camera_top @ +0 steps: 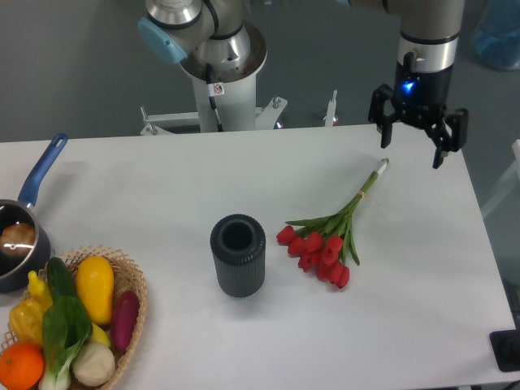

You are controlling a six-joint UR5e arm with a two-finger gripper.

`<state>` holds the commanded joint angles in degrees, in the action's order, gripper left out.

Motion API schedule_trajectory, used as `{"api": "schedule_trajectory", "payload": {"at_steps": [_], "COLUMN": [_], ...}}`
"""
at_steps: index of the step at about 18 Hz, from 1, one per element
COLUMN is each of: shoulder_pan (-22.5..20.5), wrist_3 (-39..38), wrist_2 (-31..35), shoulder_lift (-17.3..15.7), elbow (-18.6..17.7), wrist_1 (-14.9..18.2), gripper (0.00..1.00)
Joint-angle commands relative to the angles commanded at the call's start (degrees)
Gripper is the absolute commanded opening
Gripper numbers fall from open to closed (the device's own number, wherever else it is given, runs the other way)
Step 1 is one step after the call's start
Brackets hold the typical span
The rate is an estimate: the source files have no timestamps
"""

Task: Pick up the flowers from the table

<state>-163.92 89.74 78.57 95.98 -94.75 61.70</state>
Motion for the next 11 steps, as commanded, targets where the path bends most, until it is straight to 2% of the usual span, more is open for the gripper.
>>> {"api": "schedule_trajectory", "payload": {"at_steps": [11], "shoulder_pan": [0.5], "wrist_3": [-0.2], "wrist_2": [0.1], "shoulder_lift": [0.0], "elbow": [-0.3], "wrist_1": [0.0], "gripper": [1.00]}}
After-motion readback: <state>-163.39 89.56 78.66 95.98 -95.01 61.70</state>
